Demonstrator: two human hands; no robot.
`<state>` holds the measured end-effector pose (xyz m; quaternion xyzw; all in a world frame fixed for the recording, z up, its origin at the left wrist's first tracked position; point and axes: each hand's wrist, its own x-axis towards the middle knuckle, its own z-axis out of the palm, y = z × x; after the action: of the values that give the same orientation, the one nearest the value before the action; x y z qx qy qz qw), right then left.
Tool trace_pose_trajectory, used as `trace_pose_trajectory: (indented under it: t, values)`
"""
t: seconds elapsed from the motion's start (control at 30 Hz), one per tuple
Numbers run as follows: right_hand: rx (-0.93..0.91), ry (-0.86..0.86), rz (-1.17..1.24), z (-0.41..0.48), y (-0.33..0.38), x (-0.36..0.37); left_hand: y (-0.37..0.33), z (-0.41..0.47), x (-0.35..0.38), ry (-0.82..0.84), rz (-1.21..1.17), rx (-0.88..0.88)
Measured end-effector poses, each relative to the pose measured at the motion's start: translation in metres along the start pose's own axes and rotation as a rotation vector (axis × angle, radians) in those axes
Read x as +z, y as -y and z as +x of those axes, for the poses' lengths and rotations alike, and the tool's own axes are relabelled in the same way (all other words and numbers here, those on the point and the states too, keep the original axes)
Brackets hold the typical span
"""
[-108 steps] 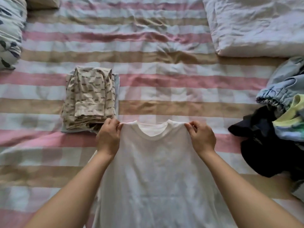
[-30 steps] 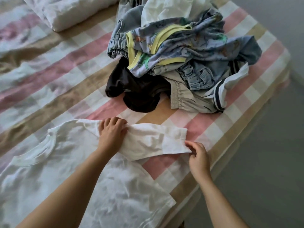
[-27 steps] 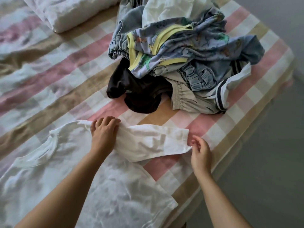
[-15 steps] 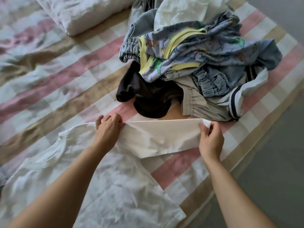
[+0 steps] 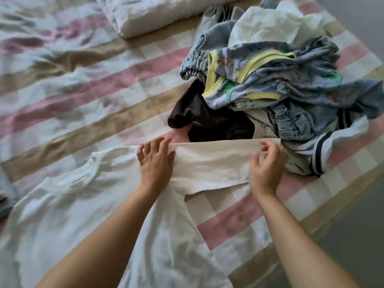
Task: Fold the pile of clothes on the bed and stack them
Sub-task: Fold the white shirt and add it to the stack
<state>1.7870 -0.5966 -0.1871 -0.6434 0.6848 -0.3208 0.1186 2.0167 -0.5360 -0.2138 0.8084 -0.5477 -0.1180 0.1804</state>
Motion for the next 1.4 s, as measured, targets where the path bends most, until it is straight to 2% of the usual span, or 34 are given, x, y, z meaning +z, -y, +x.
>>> trace_pose_trajectory:
  t: [0.1, 0.23, 0.37, 0.53, 0.7, 0.77, 0.97, 1.13, 1.23, 1.3, 1.4]
  values:
    - [-0.095, 0.329, 0.138, -0.043, 0.041, 0.008, 0.016, -0.032, -0.027, -0.005, -0.024, -0.016]
    - [-0.064, 0.631, 0.167, -0.088, 0.083, 0.024, 0.057, -0.077, -0.062, -0.036, -0.162, -0.002]
    - [-0.154, 0.829, 0.103, -0.125, 0.120, 0.038, 0.110, -0.138, -0.094, -0.085, -0.210, -0.197]
    - [-0.483, 1.076, -0.063, -0.179, 0.169, 0.058, 0.163, -0.229, -0.128, -0.220, -0.214, -0.525]
    - [-0.741, 1.198, -0.091, -0.243, 0.220, 0.078, 0.191, -0.310, -0.137, -0.258, -0.134, -0.897]
    - [-0.820, 1.241, -0.091, -0.266, 0.238, 0.089, 0.197, -0.330, -0.135, -0.247, -0.148, -0.978]
    - [-1.062, 1.269, -0.122, -0.311, 0.273, 0.117, 0.198, -0.364, -0.128, -0.086, -0.025, -0.777]
    - [-1.248, 1.228, -0.118, -0.323, 0.282, 0.128, 0.206, -0.369, -0.123, -0.176, 0.047, -0.724]
    - [-1.271, 1.183, -0.088, -0.321, 0.292, 0.134, 0.218, -0.368, -0.132, -0.199, -0.082, -0.724]
    - [-1.244, 1.168, -0.058, -0.318, 0.300, 0.140, 0.232, -0.366, -0.140, -0.259, -0.224, -0.774]
    - [-1.184, 1.140, -0.026, -0.315, 0.315, 0.150, 0.264, -0.362, -0.154, -0.434, -0.463, -1.014]
